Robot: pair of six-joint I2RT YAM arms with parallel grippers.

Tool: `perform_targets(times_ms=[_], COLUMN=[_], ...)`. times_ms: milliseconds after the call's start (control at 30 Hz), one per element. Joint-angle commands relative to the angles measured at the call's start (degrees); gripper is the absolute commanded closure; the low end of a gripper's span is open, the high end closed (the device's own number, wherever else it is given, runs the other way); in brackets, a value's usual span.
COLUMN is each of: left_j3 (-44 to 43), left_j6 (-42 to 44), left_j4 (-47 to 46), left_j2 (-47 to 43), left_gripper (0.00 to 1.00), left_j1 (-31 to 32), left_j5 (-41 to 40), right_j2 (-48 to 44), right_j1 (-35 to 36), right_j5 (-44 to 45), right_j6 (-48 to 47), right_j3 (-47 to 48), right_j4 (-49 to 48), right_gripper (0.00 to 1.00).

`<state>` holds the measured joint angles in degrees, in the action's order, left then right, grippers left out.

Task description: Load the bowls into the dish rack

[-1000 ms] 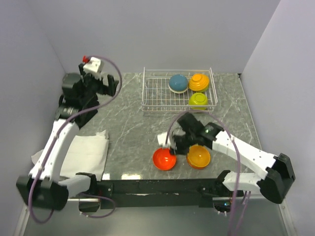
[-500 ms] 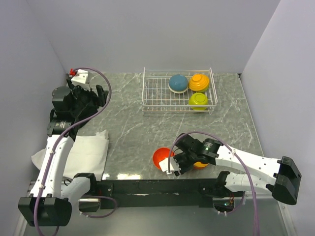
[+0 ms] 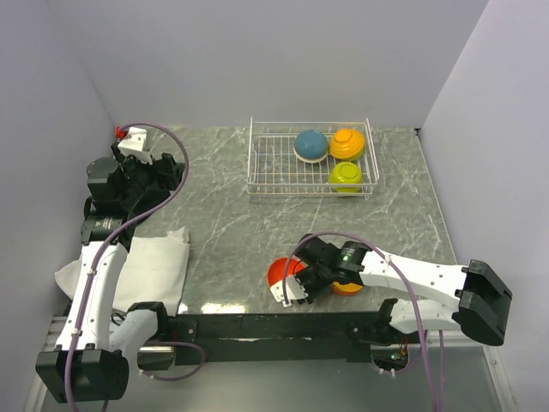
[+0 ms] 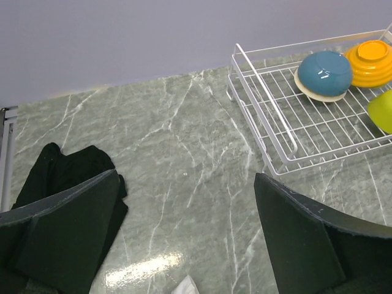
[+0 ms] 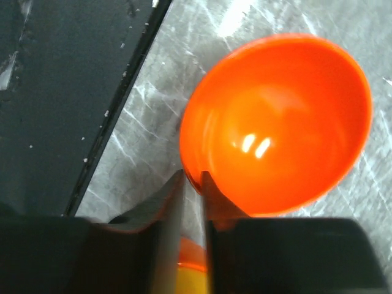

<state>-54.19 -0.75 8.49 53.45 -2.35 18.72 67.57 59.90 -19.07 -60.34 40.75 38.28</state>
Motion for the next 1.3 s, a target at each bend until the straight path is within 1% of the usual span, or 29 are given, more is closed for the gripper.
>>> perform_targets(times_ms=[0, 33, 67, 100, 200, 267, 333, 367, 467, 500, 567, 600, 633, 700, 733, 767, 800, 833, 867, 900, 933, 967, 1000, 1033, 1067, 1100, 1133, 1233, 1267], left_j3=[0.14, -0.03, -0.12, -0.56, -1.61, -3.37, -5.65, -6.62, -13.19, -14.70, -19.51, -21.20, -22.87, -28.67, -30.77, -35.23, -37.45, -39.65, -43.50, -45.28, -46.78, -49.32, -50.47, -51.61, -53.89, -55.13, -56.19, -60.05, -61.46], left_j6=[-1.27, -1.44, -1.62, -1.88, -3.98, -7.15, -7.95, -7.34, -3.91, -1.73, 0.13, 2.14, 2.51, 2.95, 3.04, 2.95, 2.95, 2.95, 3.13, 3.04, 3.04, 3.04, 3.13, 3.13, 3.48, 3.91, 4.53, 6.11, 5.77], left_j4=[-1.63, -1.72, -1.90, -2.07, -4.52, -6.73, -8.14, -9.53, -8.67, -8.67, -6.30, -6.21, -6.12, -5.77, -5.24, -4.11, -3.40, -2.70, -1.65, -1.38, -1.37, -1.37, -1.46, -1.63, -1.72, -1.55, -1.37, -0.67, -0.67], left_j2=[-0.72, -0.54, -0.11, 0.25, 2.17, 6.03, 7.89, 9.98, 15.34, 16.76, 21.66, 23.44, 25.28, 31.52, 33.71, 38.09, 40.22, 42.24, 46.00, 47.87, 49.54, 52.60, 54.11, 55.52, 58.14, 59.56, 60.71, 65.10, 66.94], left_gripper=[0.01, 0.01, 0.01, 0.01, 0.00, 0.01, 0.01, 0.01, 0.01, 0.01, 0.01, 0.01, 0.01, 0.01, 0.00, 0.00, 0.01, 0.01, 0.01, 0.01, 0.01, 0.02, 0.02, 0.02, 0.02, 0.02, 0.02, 0.01, 0.01], left_j1=[-0.37, -0.37, -0.37, -0.29, -0.29, 0.84, 2.08, 5.39, 9.97, 11.21, 14.02, 14.73, 15.26, 16.15, 16.41, 16.76, 17.02, 17.20, 17.73, 18.08, 18.34, 19.22, 19.75, 20.27, 21.50, 22.12, 22.82, 25.46, 25.64], left_j5=[1.58, 2.19, 2.63, 2.98, 5.00, 9.99, 10.72, 11.16, 11.34, 11.16, 11.08, 11.16, 11.34, 11.86, 11.87, 11.95, 12.04, 12.48, 12.48, 12.39, 12.31, 12.13, 11.78, 11.08, 10.90, 10.81, 10.81, 11.60, 12.30], right_j2=[0.81, 0.81, 0.46, 0.02, -2.09, -3.06, -3.15, -2.71, -0.43, 0.27, 3.26, 4.49, 7.28, 10.37, 13.35, 15.03, 16.79, 20.46, 22.32, 23.99, 26.80, 27.87, 28.84, 31.11, 32.26, 33.40, 35.24, 38.32, 38.95], right_j1=[0.83, 0.83, 0.83, 0.83, 0.75, -0.91, -3.20, -6.69, -13.03, -17.66, -22.61, -26.98, -29.12, -33.07, -36.49, -38.78, -40.72, -44.65, -46.52, -48.19, -51.34, -52.68, -54.00, -55.14, -57.24, -57.87, -58.57, -59.63, -59.64], right_j5=[-1.58, -1.93, -2.46, -2.64, -2.12, -1.50, -2.11, -2.72, -6.15, -8.59, -11.15, -12.38, -15.88, -19.23, -22.82, -25.55, -28.01, -32.91, -35.22, -36.99, -38.83, -41.63, -42.53, -43.32, -45.94, -46.75, -47.19, -49.65, -50.27], right_j6=[-3.47, -3.39, -2.95, -2.51, 0.47, 4.86, 10.11, 12.24, 21.29, 23.75, 30.78, 33.07, 37.70, 42.30, 47.54, 50.72, 54.32, 62.89, 67.32, 71.98, 81.25, 85.69, 89.56, 96.56, 100.64, 105.12, 112.21, 115.69, 117.27], right_j3=[1.87, 2.40, 4.06, 5.03, 10.12, 16.61, 19.70, 22.94, 28.76, 29.99, 33.85, 35.17, 37.45, 39.57, 41.32, 42.03, 42.82, 43.96, 44.15, 43.98, 42.32, 41.17, 40.20, 38.80, 38.01, 37.30, 36.25, 37.29, 37.21], right_j4=[-0.22, -0.14, 0.04, -0.05, -0.40, -0.66, -2.07, -2.42, -5.23, -7.24, -9.09, -10.67, -11.47, -14.71, -16.21, -17.70, -21.81, -23.85, -26.39, -32.59, -36.57, -41.14, -48.58, -51.52, -59.12, -63.12, -66.29, -68.77, -72.17], right_gripper=[0.85, 0.89, 0.97, 1.00, 1.00, 1.00, 1.00, 1.00, 1.00, 1.00, 1.00, 1.00, 1.00, 1.00, 1.00, 1.00, 1.00, 1.00, 1.00, 1.00, 1.00, 1.00, 1.00, 1.00, 1.00, 1.00, 1.00, 1.00, 1.00])
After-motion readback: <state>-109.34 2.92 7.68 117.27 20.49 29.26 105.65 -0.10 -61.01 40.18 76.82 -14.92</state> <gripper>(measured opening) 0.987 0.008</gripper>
